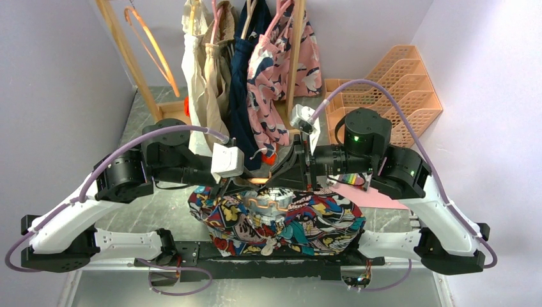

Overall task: Place the shorts on the hanger
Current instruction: Hang the shorts on the hanger.

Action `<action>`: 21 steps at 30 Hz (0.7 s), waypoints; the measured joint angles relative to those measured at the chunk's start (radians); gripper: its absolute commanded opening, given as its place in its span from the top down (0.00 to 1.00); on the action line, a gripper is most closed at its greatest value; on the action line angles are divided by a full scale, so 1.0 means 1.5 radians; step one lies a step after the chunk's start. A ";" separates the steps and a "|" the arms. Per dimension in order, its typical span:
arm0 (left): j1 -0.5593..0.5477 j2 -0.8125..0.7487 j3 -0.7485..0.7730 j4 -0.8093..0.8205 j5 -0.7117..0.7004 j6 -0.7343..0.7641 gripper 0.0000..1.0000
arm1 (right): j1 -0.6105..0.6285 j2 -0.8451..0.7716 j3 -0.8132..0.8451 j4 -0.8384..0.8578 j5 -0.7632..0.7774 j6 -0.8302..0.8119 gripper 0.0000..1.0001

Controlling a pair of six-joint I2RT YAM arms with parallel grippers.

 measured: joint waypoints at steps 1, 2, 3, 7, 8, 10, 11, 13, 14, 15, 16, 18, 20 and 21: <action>0.000 0.000 0.000 0.001 -0.001 0.000 0.61 | 0.000 -0.002 -0.001 0.001 0.001 -0.001 1.00; 0.000 0.000 -0.001 0.004 -0.001 0.000 0.50 | 0.000 -0.004 -0.004 0.003 0.002 -0.001 1.00; 0.000 0.000 -0.001 0.012 -0.003 0.000 0.40 | 0.001 -0.009 -0.011 0.005 0.002 -0.003 1.00; 0.000 -0.009 -0.002 0.037 -0.013 -0.007 0.21 | 0.005 -0.027 -0.033 0.001 0.010 -0.020 1.00; 0.000 -0.013 -0.003 0.041 -0.014 -0.010 0.04 | 0.005 -0.030 -0.036 0.000 0.013 -0.025 1.00; 0.000 -0.026 -0.003 0.047 -0.014 -0.018 0.01 | 0.005 -0.036 -0.040 0.000 0.023 -0.038 1.00; 0.000 -0.032 -0.003 0.049 -0.014 -0.021 0.01 | 0.005 -0.039 -0.040 -0.001 0.029 -0.045 1.00; 0.000 -0.046 -0.002 0.051 -0.014 -0.028 0.01 | 0.005 -0.046 -0.040 -0.003 0.037 -0.058 1.00; 0.000 -0.054 -0.002 0.051 -0.014 -0.032 0.01 | 0.005 -0.050 -0.040 -0.005 0.041 -0.065 1.00; 0.000 -0.062 -0.002 0.051 -0.014 -0.037 0.01 | 0.005 -0.054 -0.039 -0.009 0.046 -0.072 1.00; 0.000 -0.071 -0.003 0.050 -0.014 -0.041 0.01 | 0.005 -0.059 -0.037 -0.014 0.050 -0.079 1.00; 0.000 -0.091 -0.004 0.049 -0.014 -0.050 0.01 | 0.005 -0.066 -0.033 -0.026 0.057 -0.089 1.00; 0.000 -0.111 -0.008 0.046 -0.014 -0.059 0.01 | 0.005 -0.071 -0.025 -0.040 0.062 -0.098 1.00; 0.000 -0.121 -0.010 0.043 -0.015 -0.063 0.01 | 0.005 -0.073 -0.019 -0.049 0.065 -0.103 1.00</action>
